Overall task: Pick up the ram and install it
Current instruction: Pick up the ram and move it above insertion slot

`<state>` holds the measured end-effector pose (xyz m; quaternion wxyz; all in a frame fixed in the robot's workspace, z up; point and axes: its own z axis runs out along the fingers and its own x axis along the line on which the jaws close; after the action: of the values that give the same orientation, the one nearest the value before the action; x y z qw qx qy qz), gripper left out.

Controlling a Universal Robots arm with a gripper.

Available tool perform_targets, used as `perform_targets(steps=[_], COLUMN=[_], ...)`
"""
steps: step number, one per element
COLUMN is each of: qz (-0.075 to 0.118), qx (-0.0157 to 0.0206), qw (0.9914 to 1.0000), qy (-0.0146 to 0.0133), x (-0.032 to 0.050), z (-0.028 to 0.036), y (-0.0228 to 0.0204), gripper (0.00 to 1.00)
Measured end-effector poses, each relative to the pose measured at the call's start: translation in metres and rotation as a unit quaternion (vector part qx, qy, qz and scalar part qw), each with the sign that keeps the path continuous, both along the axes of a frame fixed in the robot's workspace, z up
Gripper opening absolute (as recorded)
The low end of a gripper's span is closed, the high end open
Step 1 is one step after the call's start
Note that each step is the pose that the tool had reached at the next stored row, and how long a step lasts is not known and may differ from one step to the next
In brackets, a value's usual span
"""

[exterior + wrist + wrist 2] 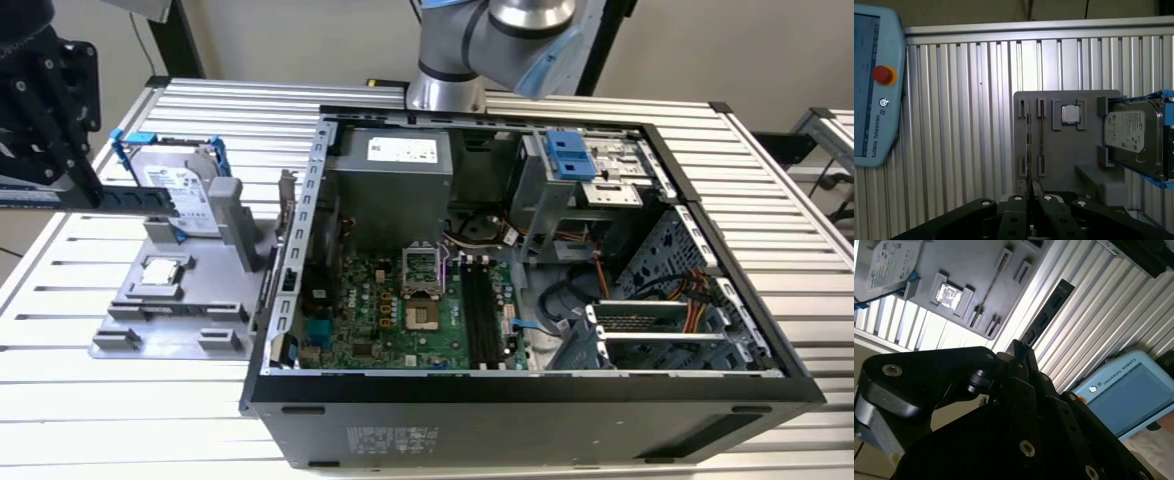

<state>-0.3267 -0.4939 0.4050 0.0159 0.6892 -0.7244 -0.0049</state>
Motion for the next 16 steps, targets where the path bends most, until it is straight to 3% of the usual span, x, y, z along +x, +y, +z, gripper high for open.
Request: perform_targets(steps=[16], qz=[0.000], qx=[0.0000], qw=[1.00000], qy=[0.0000], x=[0.0229], z=[0.0000], y=[0.0000], gripper=[0.00])
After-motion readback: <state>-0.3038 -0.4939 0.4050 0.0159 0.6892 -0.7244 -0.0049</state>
